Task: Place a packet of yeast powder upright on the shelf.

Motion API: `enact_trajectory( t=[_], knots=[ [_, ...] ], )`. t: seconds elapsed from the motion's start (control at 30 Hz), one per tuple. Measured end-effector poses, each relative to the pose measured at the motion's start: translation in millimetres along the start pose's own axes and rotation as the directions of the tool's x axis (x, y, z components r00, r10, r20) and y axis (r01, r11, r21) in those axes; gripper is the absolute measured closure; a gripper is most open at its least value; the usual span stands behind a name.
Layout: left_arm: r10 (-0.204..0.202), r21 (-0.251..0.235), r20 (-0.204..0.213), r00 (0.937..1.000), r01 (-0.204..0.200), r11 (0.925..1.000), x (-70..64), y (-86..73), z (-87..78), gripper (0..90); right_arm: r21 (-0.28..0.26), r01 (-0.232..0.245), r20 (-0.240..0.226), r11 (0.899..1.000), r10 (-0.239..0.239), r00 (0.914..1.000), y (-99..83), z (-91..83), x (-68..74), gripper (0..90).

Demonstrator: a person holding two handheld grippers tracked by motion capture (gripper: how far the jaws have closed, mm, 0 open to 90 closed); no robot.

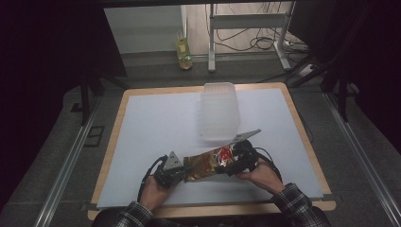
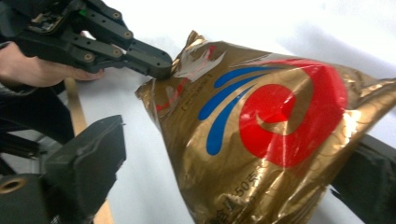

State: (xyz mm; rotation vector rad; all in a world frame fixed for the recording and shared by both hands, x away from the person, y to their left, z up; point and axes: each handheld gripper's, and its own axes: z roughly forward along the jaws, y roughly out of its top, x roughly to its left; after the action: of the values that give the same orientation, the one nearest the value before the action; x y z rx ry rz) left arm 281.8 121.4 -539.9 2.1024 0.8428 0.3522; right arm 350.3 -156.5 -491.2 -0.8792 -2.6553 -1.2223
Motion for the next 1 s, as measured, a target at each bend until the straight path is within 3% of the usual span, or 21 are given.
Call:
enact_trajectory(
  t=[0.17,0.2,0.33,0.53,0.6,0.87,1.0],
  knots=[
    [0.007,0.004,-0.003,1.0,-0.007,1.0,0.5,-0.1,-0.9,87.9,0.014,0.003,0.042,1.0,-0.003,0.9991,5.1,-1.5,3.1,29.9],
    [0.007,0.004,-0.003,1.0,-0.007,1.0,0.5,-0.1,-0.9,87.8,0.014,0.003,0.042,1.0,-0.003,0.9991,5.1,-1.5,3.1,29.9],
    [0.011,0.003,-0.007,0.9999,-0.011,0.9999,0.2,-0.7,-1.9,87.1,0.006,-0.014,0.028,1.0,0.014,0.9995,11.1,-7.7,4.0,47.9],
    [0.015,0.002,-0.016,0.9998,-0.015,0.9999,0.6,-0.8,-4.6,83.4,-0.01,-0.033,0.004,0.999,0.033,0.9994,18.3,-13.2,6.4,59.9],
    [0.023,-0.006,-0.022,0.9995,-0.023,0.9997,0.7,-0.1,-9.3,81.7,-0.011,-0.03,-0.002,0.999,0.03,0.9995,21.9,-15.2,9.0,67.8],
    [0.029,-0.038,-0.029,0.9992,-0.03,0.9988,1.0,0.7,-19.3,76.4,-0.011,-0.021,-0.027,1.0,0.021,0.9994,29.7,-20.6,12.8,76.0],
    [0.031,-0.049,-0.036,0.9988,-0.033,0.9982,1.6,0.7,-23.5,71.4,-0.013,0.007,-0.028,1.0,-0.008,0.9996,36.8,-25.6,15.8,77.6]
  ],
)
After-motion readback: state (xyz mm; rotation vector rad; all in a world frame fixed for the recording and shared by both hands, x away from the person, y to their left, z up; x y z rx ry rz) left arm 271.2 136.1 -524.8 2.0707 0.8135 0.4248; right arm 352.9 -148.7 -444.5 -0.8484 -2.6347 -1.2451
